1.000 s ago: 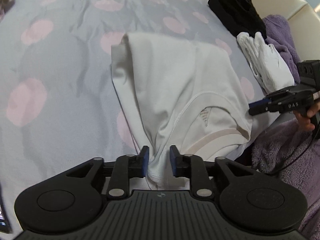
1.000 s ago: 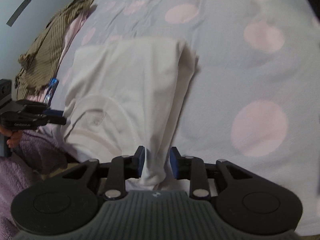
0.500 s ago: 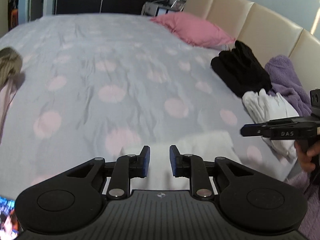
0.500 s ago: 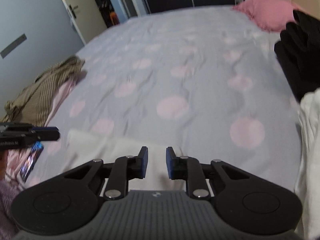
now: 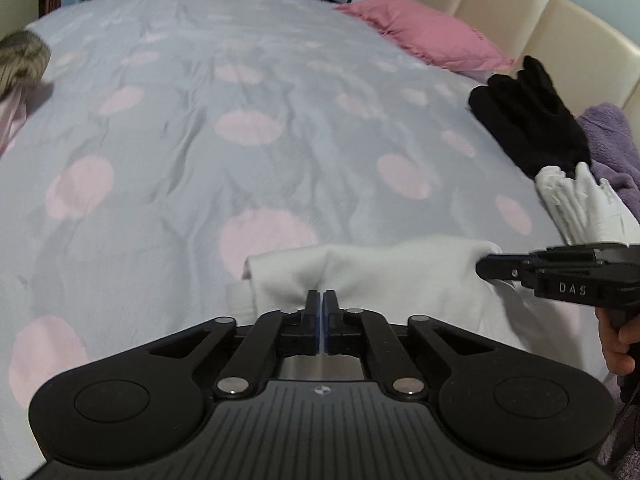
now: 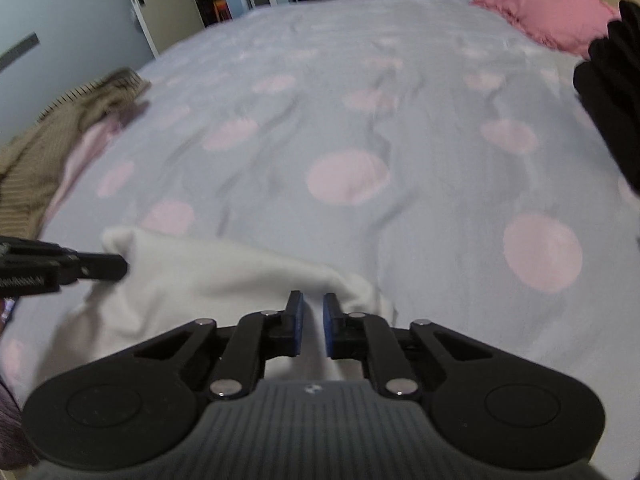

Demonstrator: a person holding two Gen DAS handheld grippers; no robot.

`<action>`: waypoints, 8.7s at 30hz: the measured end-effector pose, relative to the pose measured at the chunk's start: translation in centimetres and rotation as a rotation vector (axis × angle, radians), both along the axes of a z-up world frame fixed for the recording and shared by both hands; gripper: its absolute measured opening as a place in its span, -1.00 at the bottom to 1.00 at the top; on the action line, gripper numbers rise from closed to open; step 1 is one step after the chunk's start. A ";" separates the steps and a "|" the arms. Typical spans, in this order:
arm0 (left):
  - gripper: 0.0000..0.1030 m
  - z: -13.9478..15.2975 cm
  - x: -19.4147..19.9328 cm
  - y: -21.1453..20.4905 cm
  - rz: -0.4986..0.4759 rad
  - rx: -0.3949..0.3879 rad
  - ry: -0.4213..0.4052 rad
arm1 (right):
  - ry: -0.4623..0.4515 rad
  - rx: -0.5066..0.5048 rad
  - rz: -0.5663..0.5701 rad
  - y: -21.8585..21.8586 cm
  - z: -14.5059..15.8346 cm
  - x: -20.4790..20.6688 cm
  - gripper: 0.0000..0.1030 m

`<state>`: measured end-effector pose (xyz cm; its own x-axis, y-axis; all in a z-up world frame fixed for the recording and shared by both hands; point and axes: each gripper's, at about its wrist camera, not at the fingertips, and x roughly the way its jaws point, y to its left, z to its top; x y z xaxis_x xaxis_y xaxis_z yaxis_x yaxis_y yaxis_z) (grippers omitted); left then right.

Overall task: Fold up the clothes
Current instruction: 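Release the shirt and pinch its folded edge with both grippers, then open both grippers and lower them around the folded white shirt's sides, then close both grippers on the folded shirt's sides and lift it, then carry the folded shirt with both grippers toward the black garment pile, then lower the shirt onto the pile and open both grippers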

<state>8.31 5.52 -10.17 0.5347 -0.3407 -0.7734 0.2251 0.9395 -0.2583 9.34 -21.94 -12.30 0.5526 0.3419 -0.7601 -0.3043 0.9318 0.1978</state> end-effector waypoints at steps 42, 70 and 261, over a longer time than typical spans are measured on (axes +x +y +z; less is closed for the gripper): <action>-0.99 0.6 -12.8 -2.3 -0.085 0.162 0.171 | 0.178 -0.119 0.100 -0.5 0.1 -11.4 -0.68; -0.03 0.5 -9.0 0.9 0.199 -0.065 0.071 | 0.175 -0.020 -0.116 -3.4 0.9 -7.8 0.32; -0.69 -0.5 13.5 -35.9 -0.201 -0.409 0.119 | -0.041 0.402 -0.780 -48.7 2.4 4.7 -1.00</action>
